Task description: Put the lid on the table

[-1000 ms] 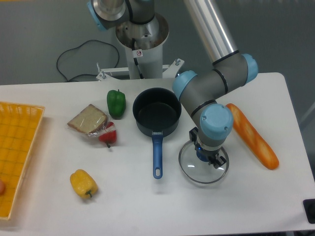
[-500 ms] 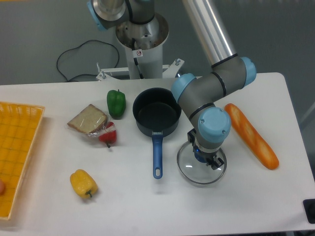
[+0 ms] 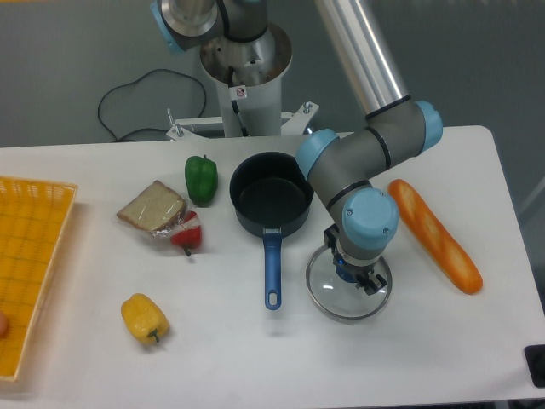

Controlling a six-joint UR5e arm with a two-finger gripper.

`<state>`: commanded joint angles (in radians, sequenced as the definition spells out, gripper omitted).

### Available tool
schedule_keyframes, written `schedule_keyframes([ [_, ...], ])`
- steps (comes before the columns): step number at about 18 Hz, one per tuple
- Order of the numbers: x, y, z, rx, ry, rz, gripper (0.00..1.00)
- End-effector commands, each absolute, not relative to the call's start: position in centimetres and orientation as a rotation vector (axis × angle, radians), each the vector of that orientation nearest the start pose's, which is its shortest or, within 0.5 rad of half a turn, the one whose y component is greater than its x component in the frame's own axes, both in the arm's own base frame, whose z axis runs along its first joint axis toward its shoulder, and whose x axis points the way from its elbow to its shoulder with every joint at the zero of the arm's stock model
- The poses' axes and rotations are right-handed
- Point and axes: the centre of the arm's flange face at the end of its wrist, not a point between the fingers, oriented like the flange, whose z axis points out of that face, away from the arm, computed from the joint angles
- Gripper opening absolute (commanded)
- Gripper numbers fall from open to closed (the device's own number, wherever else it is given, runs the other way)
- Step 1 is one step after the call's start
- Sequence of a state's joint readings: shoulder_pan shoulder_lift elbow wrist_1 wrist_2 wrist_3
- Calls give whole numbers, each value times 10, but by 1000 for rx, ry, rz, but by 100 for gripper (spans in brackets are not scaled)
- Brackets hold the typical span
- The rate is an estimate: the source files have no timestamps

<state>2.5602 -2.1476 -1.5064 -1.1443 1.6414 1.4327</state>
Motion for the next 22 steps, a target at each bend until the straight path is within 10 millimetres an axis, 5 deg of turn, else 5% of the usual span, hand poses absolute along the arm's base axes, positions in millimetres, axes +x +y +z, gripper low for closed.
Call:
schedule_keyframes([
  [7,-486,470,215,-3157,719,-97,74],
  [9,-485,472,215,-3154,729,-95,91],
  [13,-484,474,219,-3149,729,-69,98],
  [20,-486,478,255,-3109,735,58,100],
  [22,-473,500,268,-3073,824,119,100],
])
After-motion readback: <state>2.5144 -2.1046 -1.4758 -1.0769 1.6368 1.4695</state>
